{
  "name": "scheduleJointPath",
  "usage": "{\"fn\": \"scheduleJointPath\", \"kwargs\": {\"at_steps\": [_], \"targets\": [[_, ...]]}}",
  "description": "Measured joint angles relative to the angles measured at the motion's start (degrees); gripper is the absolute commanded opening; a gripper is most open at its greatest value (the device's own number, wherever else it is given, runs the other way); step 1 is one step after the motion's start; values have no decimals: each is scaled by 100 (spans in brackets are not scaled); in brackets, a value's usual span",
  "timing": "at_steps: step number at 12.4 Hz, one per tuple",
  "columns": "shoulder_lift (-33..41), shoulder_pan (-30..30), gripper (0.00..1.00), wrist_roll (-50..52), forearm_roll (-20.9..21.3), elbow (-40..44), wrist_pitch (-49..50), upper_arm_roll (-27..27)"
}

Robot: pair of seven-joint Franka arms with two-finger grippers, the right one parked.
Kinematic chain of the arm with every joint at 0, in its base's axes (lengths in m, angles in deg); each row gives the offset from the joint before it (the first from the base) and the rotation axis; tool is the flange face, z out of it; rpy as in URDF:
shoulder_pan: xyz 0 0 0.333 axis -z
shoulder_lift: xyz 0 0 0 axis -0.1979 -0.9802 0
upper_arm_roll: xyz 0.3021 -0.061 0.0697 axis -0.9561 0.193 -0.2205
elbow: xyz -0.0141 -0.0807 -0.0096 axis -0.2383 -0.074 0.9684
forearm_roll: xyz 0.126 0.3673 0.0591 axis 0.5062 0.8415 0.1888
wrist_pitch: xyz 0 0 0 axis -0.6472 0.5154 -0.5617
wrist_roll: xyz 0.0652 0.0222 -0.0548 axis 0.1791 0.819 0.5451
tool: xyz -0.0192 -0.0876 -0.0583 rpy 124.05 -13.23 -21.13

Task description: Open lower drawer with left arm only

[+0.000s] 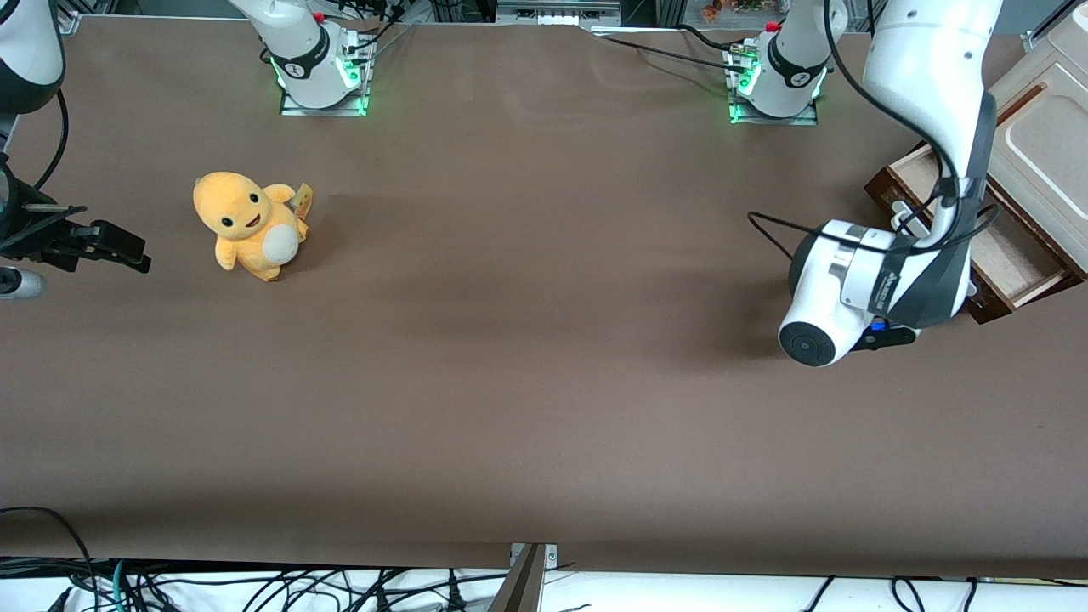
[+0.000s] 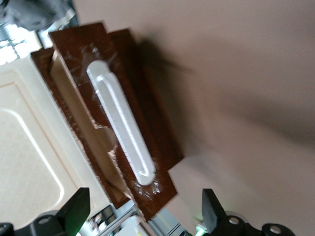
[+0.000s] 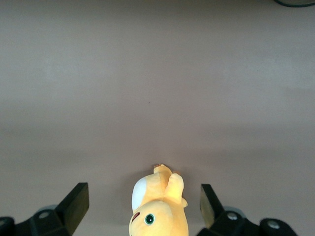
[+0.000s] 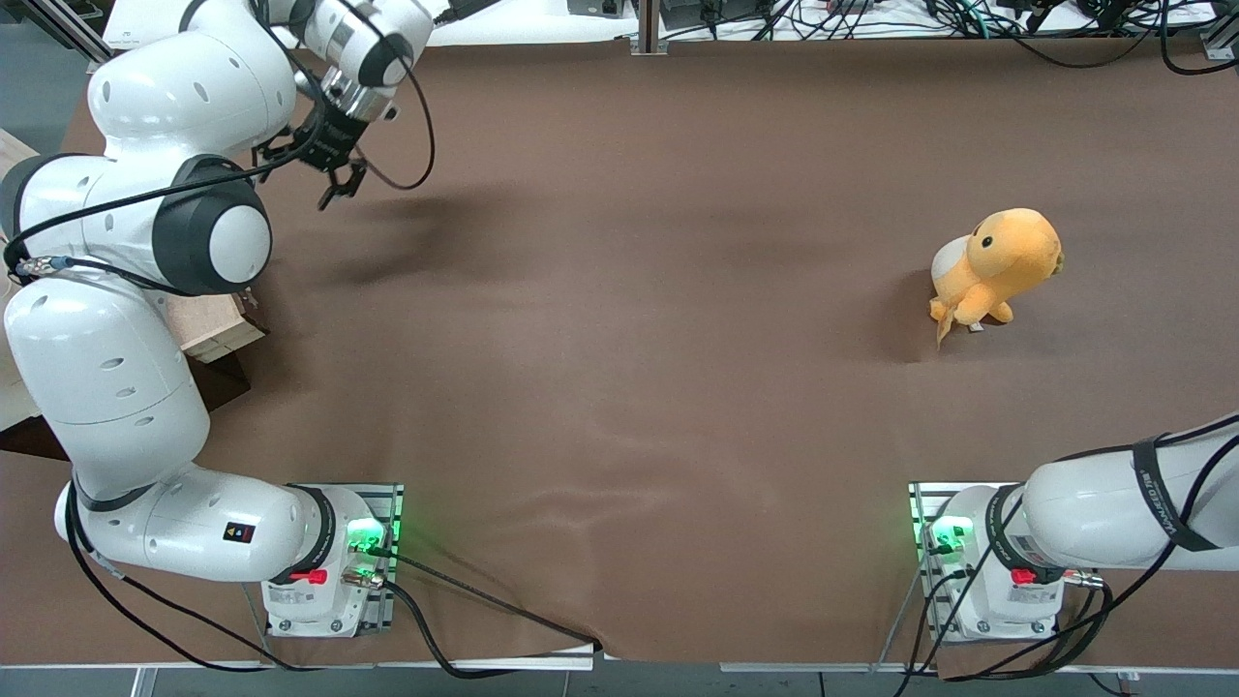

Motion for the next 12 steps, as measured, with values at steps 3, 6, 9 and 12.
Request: {"fn": "scheduleJointPath", "kwargs": {"at_steps": [3, 6, 9, 12], "targets": [[9, 17, 100, -301, -320, 658, -3, 637], [21, -34, 100, -1182, -852, 1264, -8, 756], [55, -532, 100, -2259, -1647, 1648, -337, 726], [276, -1129, 100, -2930, -2278, 1700, -782, 731]]}}
